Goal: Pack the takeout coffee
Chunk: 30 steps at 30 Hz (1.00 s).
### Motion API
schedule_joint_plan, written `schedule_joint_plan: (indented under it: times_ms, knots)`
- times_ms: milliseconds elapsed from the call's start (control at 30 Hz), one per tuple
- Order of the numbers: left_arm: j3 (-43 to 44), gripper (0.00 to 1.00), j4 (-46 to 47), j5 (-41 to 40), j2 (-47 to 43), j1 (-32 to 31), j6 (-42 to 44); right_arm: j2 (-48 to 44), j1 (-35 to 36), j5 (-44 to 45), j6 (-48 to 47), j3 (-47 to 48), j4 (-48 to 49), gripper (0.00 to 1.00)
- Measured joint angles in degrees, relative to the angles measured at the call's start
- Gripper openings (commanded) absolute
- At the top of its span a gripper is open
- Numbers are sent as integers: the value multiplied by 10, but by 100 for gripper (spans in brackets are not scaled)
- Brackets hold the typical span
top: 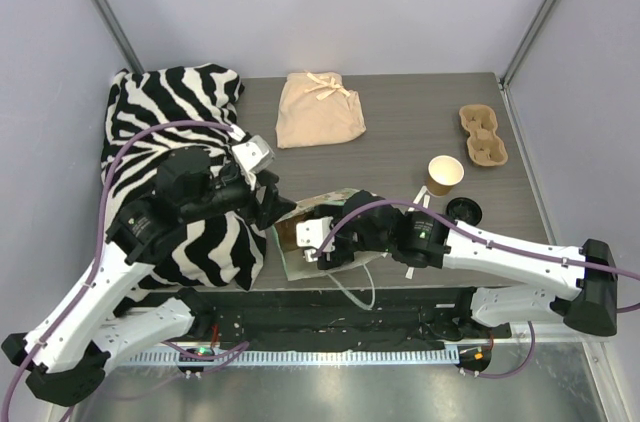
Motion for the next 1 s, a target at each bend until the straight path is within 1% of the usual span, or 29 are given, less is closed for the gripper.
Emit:
schedule_joint_plan:
  times_ms: [167,467,567,667,700,800,833,867,900,967,1000]
  knots:
    - [12,68,-24,-33,19,0,10,3,0,0,1,0,0,31]
    - [2,69,-33,-8,26,1,26,7,0,0,0,-5,13,31]
    - [-11,67,-32,3,24,1,33,9,0,6,-2,-5,17,31]
    - [-27,59,-29,5,24,1,41,10,0,9,-5,-6,19,31]
    - [-32,52,-28,5,24,1,45,10,0,9,-7,-6,19,31]
    - [-46,40,-22,7,24,1,52,11,0,14,-14,-7,30,30]
    - [-50,32,-21,7,24,1,53,12,0,15,-17,-8,35,30]
    - [-54,28,-19,7,24,1,54,13,0,18,-20,-12,45,29]
    - [-58,21,-16,7,24,0,55,14,0,21,-24,-17,52,29]
    - [-65,15,-10,9,22,0,59,15,0,26,-30,-30,70,29]
    - [-67,9,-9,11,22,0,60,16,0,28,-33,-35,77,29]
